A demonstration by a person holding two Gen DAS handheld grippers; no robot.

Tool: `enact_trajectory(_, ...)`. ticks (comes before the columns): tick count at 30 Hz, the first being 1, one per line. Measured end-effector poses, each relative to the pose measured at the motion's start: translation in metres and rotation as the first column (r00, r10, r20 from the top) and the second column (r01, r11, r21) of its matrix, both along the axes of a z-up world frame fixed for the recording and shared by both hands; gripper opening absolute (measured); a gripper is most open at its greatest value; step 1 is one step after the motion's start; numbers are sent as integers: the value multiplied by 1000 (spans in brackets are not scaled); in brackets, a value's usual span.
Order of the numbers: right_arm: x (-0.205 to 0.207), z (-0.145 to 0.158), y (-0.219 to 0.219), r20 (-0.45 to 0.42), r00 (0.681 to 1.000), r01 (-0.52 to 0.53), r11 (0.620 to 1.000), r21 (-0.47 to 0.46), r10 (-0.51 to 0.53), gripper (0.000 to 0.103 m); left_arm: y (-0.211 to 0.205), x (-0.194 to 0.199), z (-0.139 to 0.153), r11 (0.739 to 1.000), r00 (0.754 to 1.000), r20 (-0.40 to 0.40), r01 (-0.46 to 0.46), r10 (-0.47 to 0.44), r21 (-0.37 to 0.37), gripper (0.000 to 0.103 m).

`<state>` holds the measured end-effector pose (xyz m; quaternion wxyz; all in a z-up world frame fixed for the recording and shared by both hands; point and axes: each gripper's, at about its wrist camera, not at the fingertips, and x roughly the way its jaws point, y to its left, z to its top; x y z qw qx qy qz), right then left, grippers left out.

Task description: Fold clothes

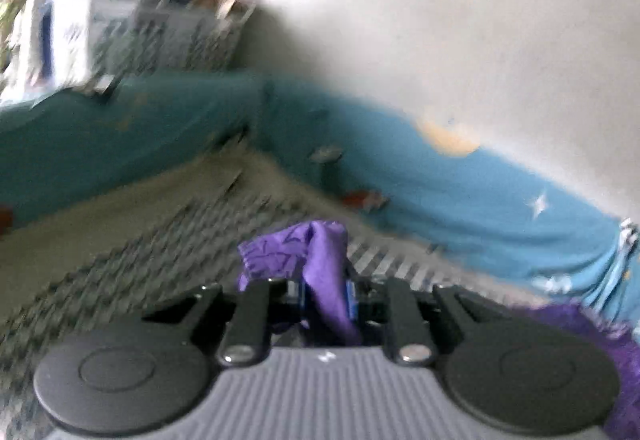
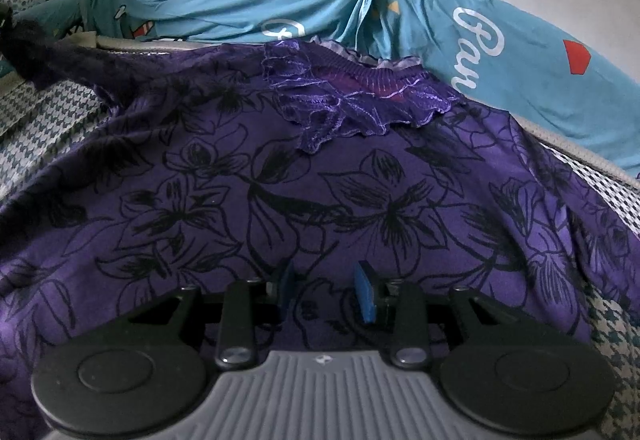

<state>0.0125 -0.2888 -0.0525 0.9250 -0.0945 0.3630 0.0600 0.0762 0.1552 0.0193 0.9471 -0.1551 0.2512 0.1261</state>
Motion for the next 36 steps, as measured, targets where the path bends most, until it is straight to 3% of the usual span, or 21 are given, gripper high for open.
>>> enact_trajectory(2, 0, 0, 0, 0, 1000, -1, 1000, -2, 1, 34, 9, -2, -18, 998, 991, -130, -33, 27, -45, 19)
enact_trajectory(5, -1, 1, -1, -3, 1000, -3, 1000, -3, 3, 34, 16, -14, -32, 996, 969, -237, -85, 72, -41, 26)
enact_trajectory(14, -3, 2, 1, -4, 1000, -11, 1000, -25, 11, 34, 21, -57, -38, 994, 940, -328, -107, 96, -15, 49)
enact_trajectory(18, -6, 2, 1, -4, 1000, -15, 999, -32, 15, 34, 27, -71, -29, 987, 939, -307, -160, 155, 12, 50)
enact_trajectory(21, -6, 3, -1, -6, 1000, -15, 999, -31, 15, 34, 39, -83, -16, 980, 962, -204, -194, 179, -54, 51)
enact_trajectory(25, -5, 3, 0, -7, 1000, -14, 999, -32, 14, 34, 55, -77, -10, 975, 975, -142, -185, 168, -119, 75)
enact_trajectory(27, -5, 3, 0, -7, 1000, -15, 999, -34, 14, 34, 61, -68, -14, 969, 981, -142, -156, 130, -193, 76)
enact_trajectory(30, -5, 3, 0, -6, 1000, -15, 999, -36, 15, 35, 62, -56, -25, 965, 981, -180, -112, 70, -236, 84)
enact_trajectory(35, -6, 2, 0, -3, 1000, -18, 999, -41, 18, 35, 48, -43, -38, 978, 969, -240, -97, 52, -183, 84)
enact_trajectory(36, -6, 2, 0, -3, 1000, -18, 999, -42, 18, 35, 45, -39, -40, 981, 968, -249, -85, 41, -172, 80)
